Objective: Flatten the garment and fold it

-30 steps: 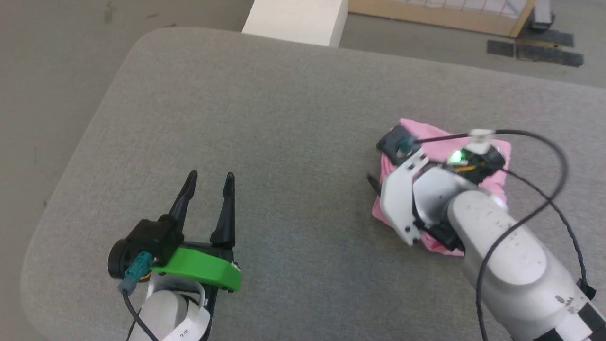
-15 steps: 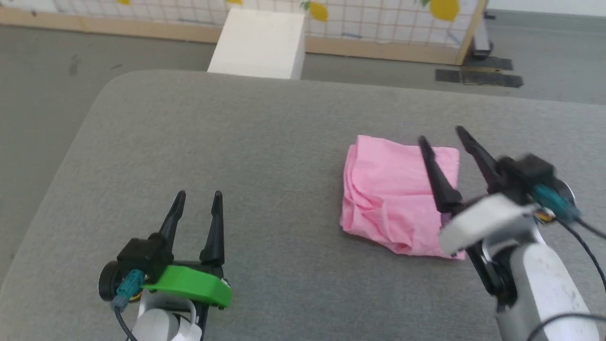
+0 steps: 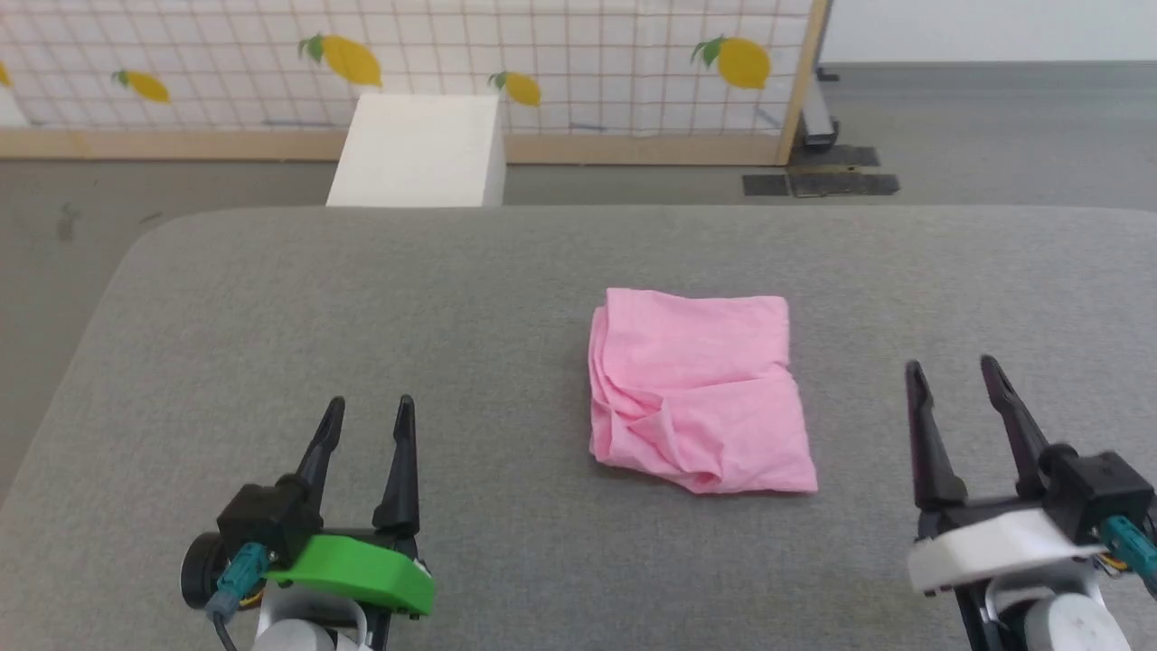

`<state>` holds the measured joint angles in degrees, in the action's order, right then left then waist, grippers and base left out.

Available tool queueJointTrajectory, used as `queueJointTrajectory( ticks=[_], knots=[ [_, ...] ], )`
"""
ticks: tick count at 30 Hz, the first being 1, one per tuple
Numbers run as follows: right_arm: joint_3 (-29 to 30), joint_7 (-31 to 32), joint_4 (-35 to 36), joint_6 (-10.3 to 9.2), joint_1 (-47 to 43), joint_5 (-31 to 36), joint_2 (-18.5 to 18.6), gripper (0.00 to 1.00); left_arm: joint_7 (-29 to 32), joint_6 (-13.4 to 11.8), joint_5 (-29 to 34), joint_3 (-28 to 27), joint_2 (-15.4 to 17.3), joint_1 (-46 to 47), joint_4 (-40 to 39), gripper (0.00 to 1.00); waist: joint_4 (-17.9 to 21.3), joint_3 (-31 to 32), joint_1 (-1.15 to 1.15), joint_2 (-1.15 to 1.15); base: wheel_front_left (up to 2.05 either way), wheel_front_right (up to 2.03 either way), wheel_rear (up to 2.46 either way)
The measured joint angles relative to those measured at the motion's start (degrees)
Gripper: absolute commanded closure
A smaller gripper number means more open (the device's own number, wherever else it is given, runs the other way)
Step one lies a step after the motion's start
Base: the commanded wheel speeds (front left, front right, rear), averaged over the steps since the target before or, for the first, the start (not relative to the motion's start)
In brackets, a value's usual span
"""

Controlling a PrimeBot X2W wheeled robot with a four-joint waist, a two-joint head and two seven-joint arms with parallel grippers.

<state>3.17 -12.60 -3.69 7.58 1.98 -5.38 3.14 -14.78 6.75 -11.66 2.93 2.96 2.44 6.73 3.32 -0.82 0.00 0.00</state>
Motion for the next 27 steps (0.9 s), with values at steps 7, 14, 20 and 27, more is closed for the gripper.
queueJointTrajectory(
  ticks=[7,14,20,27],
  knots=[
    [2.27,-0.6,-0.68,-0.01,-3.46,1.33,-0.04,0.0,0.0,0.0,0.01,0.03,0.0,-1.04,0.21,0.0,1.74,1.47,0.0,0.0,0.0,0.0,0.0],
    [1.56,-0.89,-1.55,0.0,-4.57,1.47,-0.08,0.0,0.0,0.0,0.07,0.01,0.0,-1.53,0.38,0.0,2.09,1.27,0.0,0.0,0.0,0.0,0.0],
    [0.98,-1.03,-1.78,0.0,-4.63,1.48,-0.1,0.0,0.0,0.0,0.08,-0.08,0.0,-1.61,0.44,0.0,2.01,1.24,0.0,0.0,0.0,0.0,0.0],
    [1.07,-1.02,-1.77,0.0,-4.66,1.47,-0.11,0.0,0.0,0.0,0.08,-0.04,0.0,-1.64,0.44,0.0,1.76,1.27,0.0,0.0,0.0,0.0,0.0]
  ],
)
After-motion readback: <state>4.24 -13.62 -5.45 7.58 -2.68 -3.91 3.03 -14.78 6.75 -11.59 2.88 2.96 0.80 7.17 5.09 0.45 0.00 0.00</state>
